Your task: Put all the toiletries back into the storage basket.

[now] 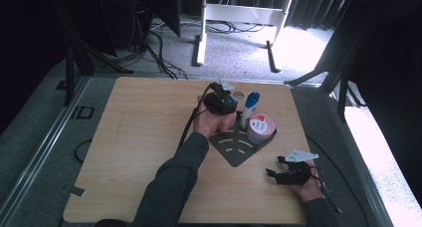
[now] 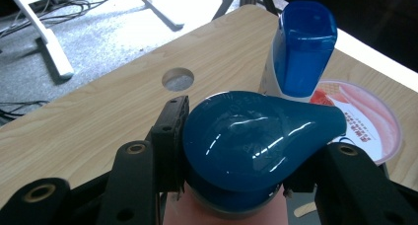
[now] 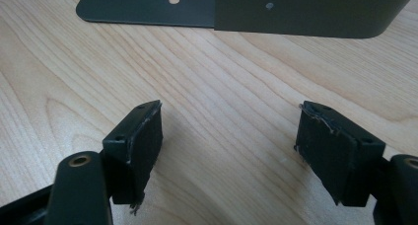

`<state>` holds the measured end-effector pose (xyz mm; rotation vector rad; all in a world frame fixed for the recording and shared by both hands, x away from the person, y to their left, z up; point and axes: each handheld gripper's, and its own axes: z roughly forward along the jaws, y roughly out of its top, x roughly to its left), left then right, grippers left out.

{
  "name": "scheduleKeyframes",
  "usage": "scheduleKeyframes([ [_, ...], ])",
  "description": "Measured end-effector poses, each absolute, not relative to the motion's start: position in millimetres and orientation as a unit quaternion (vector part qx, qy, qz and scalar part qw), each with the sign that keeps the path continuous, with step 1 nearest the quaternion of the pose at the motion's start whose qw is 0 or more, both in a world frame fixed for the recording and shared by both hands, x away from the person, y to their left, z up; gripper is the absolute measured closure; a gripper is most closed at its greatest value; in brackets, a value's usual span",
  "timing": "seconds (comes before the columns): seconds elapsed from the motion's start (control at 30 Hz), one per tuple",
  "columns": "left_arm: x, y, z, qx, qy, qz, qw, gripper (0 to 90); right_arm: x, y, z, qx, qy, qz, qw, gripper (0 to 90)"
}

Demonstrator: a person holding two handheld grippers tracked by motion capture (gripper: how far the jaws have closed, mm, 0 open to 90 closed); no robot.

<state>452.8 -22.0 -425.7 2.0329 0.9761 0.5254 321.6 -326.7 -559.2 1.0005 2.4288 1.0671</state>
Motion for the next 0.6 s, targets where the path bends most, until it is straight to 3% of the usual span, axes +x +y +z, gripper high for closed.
scheduleKeyframes([
  [0.6,458.0,-25.4,-433.4,0.800,0.398,0.206,0.399,52.9,321.6,-326.8,-559.2,0.349,0.846,0.372,0.152,25.4],
])
